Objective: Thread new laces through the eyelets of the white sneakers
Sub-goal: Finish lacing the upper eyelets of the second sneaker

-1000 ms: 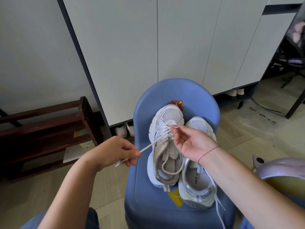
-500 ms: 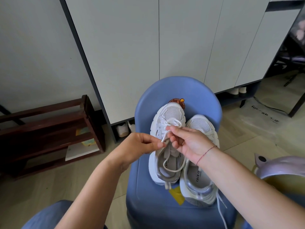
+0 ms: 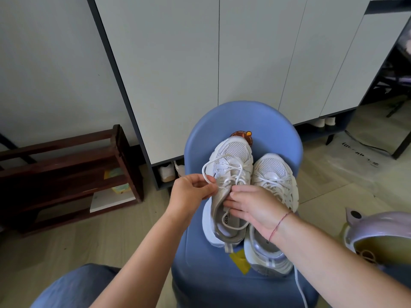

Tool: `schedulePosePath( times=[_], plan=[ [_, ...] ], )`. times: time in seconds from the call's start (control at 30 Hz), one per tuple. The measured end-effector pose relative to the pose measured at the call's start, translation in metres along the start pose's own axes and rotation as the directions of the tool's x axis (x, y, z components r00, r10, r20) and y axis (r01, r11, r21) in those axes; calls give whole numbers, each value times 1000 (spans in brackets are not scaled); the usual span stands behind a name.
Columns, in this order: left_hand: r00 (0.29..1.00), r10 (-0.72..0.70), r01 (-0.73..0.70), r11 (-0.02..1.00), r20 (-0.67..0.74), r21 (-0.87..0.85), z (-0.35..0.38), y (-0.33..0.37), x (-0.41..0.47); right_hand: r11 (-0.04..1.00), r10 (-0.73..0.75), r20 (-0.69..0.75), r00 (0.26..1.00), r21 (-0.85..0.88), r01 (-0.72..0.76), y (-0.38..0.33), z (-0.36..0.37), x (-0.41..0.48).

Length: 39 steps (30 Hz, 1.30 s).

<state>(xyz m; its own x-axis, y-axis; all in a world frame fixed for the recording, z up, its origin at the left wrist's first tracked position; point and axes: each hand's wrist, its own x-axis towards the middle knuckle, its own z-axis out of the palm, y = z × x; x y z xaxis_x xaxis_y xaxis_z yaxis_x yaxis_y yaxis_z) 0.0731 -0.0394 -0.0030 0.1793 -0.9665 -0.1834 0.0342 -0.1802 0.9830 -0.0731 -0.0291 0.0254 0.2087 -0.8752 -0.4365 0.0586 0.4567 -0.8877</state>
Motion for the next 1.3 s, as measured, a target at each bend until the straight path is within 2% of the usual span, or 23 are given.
schedulePosePath(
  times=[0.07, 0.17, 0.33, 0.47, 0.73, 1.13, 1.3],
  plan=[
    [999, 48, -47, 995, -7, 92, 1, -1, 0, 995, 20, 17, 1000, 99, -21, 2, -1, 2],
    [991, 134, -128, 971, -13, 201, 2, 2, 0, 994, 13, 29, 999, 104, -16, 5, -2, 4],
    [947, 322, -293, 848, 11, 442, 7, 7, -2, 997, -27, 57, 998, 77, 22, 5, -1, 0],
    [915, 400, -364, 766, 50, 529, 10, 9, -4, 996, -33, 53, 998, 90, 29, 5, 0, -1],
    [924, 379, -353, 780, 59, 516, 1, 12, -2, 997, -30, 62, 998, 71, 25, 4, -1, -3],
    [905, 418, -386, 735, 76, 557, 3, 14, -6, 995, -48, 70, 996, 88, 42, 5, -1, -6],
    [909, 411, -382, 760, 66, 526, 5, 13, -5, 994, -52, 72, 996, 98, 45, 6, -1, -5]
  ],
)
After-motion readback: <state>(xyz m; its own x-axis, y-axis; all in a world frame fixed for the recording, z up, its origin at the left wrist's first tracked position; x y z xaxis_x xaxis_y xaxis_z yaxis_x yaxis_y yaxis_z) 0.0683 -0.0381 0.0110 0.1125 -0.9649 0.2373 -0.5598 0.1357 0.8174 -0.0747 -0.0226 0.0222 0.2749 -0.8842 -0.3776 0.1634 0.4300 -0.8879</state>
